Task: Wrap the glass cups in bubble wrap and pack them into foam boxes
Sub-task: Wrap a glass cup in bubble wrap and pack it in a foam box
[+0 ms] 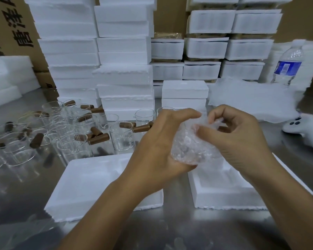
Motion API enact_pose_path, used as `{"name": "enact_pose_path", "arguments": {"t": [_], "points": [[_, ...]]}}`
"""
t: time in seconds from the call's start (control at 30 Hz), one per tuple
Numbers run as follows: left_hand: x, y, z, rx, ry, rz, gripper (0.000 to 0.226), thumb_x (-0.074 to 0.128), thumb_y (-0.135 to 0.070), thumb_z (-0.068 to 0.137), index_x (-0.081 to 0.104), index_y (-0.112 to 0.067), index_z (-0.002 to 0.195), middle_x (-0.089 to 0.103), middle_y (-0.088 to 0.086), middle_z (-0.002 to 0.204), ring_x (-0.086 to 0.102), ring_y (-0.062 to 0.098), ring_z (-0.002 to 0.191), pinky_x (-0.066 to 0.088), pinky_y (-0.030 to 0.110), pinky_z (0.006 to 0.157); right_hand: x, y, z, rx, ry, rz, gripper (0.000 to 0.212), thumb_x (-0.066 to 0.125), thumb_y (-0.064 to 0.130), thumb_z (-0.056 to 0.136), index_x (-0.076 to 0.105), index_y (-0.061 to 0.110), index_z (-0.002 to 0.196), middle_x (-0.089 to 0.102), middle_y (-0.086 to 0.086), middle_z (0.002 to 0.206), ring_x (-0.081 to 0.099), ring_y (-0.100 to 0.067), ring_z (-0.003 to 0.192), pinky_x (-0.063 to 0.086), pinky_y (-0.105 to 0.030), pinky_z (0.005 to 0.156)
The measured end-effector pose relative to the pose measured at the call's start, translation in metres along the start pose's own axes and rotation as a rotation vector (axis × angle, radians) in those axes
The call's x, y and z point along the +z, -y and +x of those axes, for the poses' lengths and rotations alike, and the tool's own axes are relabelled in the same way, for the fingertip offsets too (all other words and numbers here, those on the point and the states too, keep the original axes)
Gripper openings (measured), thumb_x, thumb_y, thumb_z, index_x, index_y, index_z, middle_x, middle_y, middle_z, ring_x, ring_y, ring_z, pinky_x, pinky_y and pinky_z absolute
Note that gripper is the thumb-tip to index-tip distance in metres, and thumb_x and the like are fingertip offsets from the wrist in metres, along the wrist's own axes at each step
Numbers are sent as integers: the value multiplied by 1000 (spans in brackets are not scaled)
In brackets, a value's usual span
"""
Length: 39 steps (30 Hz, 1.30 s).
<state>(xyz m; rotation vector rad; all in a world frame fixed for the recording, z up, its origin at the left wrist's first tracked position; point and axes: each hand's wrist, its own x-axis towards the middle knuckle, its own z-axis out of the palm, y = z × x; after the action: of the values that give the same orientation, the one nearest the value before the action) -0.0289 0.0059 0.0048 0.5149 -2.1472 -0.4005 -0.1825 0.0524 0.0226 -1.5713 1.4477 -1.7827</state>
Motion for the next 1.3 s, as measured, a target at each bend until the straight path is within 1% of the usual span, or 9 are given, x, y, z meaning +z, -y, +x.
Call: {"name": "enact_pose_path", "arguments": {"t": [0.1, 0.2, 0.33, 0.47, 0.8, 0.9, 1.0, 1.13, 1.3], "points": [[2, 0, 1, -2, -33, 19, 72, 81, -29, 60, 42, -40, 119, 47, -8, 117, 47, -5, 104, 41, 8, 80, 3, 1, -2, -179, -22, -189, 22, 79, 21, 70, 63, 36, 65, 64, 18, 70, 57, 1, 80, 41, -8, 76], [1, 3, 3, -53, -128, -38, 72, 84, -23, 58, 41, -40, 114, 49, -8, 115, 49, -6, 105, 40, 5, 80, 8, 3, -5, -358, 62, -292, 10, 53, 47, 89, 60, 45, 83, 64, 20, 83, 51, -2, 95, 40, -18, 84], [0, 2, 4, -163, -127, -155, 73, 83, -26, 58, 38, -45, 111, 50, -6, 116, 57, 9, 104, 51, 24, 80, 10, -6, -10, -411, 224, -366, 60, 19, 61, 93, 67, 29, 80, 62, 18, 85, 40, -1, 113, 34, -36, 96], [1, -1, 1, -63, -63, -22, 74, 80, -32, 60, 36, -36, 120, 47, -9, 117, 48, -6, 104, 41, 5, 80, 13, -10, -11, -403, 295, -455, 67, 12, 66, 91, 59, 23, 72, 54, 23, 82, 34, -2, 111, 28, -33, 95], [-1, -9, 5, -351, -171, -420, 63, 78, -48, 54, 43, -44, 106, 48, -29, 107, 57, 2, 96, 51, 19, 64, -4, -4, 1, -246, -160, -88, 14, 47, 36, 93, 61, 35, 95, 64, 11, 96, 60, -3, 94, 48, -22, 79], [-1, -10, 4, -402, -205, -578, 57, 78, -35, 59, 47, -40, 106, 53, -16, 112, 61, 2, 93, 51, 17, 63, -15, -4, 8, -49, -10, -22, 13, 57, 34, 86, 68, 29, 83, 68, 9, 82, 63, -7, 81, 51, -21, 78], [2, -12, 3, -448, -203, -657, 54, 77, -37, 59, 50, -41, 106, 56, -12, 113, 61, -3, 91, 51, 14, 66, -24, -1, 10, 107, 170, 84, 27, 67, 44, 78, 70, 19, 70, 63, 0, 69, 56, -16, 59, 49, -21, 53], [6, -13, 2, -486, -124, -779, 57, 77, -47, 59, 52, -39, 110, 60, -8, 113, 63, -5, 87, 48, 10, 62, -30, 0, 12, 188, 166, 181, 23, 68, 41, 67, 72, 18, 63, 58, 4, 56, 42, -7, 43, 37, -16, 40], [9, -8, 1, -478, 55, -841, 64, 75, -44, 62, 50, -36, 120, 61, -6, 121, 60, 9, 112, 50, 22, 88, -47, -4, 18, 346, 65, 205, 23, 63, 20, 79, 72, 18, 58, 60, 5, 53, 48, -4, 42, 43, -14, 42]]}}
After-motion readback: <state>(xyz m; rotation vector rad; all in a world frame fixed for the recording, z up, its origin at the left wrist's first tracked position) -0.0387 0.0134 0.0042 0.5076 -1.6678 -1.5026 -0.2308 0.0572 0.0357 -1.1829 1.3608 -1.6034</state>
